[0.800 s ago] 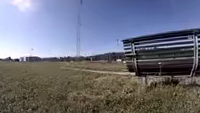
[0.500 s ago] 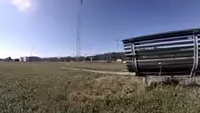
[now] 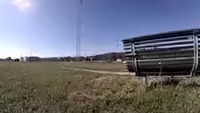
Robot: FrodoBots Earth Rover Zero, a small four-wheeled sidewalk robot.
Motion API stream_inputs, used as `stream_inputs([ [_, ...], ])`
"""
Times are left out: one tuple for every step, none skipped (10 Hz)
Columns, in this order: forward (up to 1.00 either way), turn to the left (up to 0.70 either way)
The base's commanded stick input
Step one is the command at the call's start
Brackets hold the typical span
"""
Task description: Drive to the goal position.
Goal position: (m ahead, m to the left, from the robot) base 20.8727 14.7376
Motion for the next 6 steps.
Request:
stream_inputs([
  [0.0, 0.7],
  [0.0, 0.7],
  [0.0, 0.7],
  [0.0, 0.7],
  [0.0, 0.5],
  [0.0, 0.5],
])
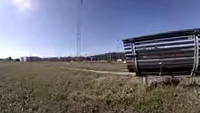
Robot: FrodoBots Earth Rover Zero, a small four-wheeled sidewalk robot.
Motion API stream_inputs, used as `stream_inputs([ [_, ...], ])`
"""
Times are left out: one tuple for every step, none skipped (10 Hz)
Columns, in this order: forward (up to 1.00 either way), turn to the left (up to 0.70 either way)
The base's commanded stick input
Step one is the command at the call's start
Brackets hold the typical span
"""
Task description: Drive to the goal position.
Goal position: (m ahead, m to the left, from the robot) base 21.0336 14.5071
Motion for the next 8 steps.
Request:
stream_inputs([
  [0.46, 0.5],
  [0.5, 0.5],
  [0.5, 0.5],
  [0.5, 0.5],
  [0.5, 0.5],
  [0.5, 0.5],
  [0.5, 0.5],
  [0.5, 0.5],
])
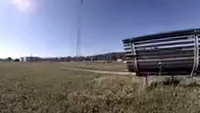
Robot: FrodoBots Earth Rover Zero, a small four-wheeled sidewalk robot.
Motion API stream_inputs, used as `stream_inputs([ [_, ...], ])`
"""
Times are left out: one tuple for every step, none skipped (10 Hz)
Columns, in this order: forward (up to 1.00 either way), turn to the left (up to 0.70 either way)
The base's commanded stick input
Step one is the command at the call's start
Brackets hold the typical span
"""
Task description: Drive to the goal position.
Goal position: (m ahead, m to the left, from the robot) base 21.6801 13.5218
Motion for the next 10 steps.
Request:
stream_inputs([
  [0.5, 0.5],
  [0.5, 0.5],
  [0.5, 0.5],
  [0.5, 0.5],
  [0.5, 0.5],
  [0.5, 0.5],
  [0.5, 0.5],
  [0.5, 0.13],
  [0.5, 0.0],
  [0.5, 0.0],
])
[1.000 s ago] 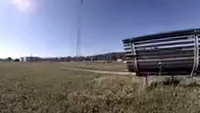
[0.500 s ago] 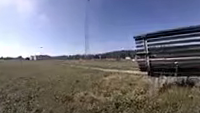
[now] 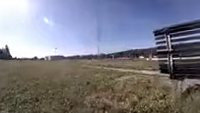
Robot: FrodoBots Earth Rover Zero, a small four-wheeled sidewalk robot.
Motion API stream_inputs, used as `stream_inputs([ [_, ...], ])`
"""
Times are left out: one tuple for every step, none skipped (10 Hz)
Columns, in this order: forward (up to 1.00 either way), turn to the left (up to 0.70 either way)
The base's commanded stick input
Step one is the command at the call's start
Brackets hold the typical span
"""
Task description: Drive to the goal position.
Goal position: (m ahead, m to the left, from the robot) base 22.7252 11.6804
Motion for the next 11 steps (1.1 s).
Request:
stream_inputs([
  [0.5, 0.0],
  [0.5, 0.0],
  [0.5, 0.0],
  [0.5, 0.0],
  [0.5, 0.0],
  [0.5, 0.0],
  [0.5, 0.0],
  [0.5, 0.0],
  [0.5, 0.0],
  [0.5, 0.0],
  [0.5, 0.0],
])
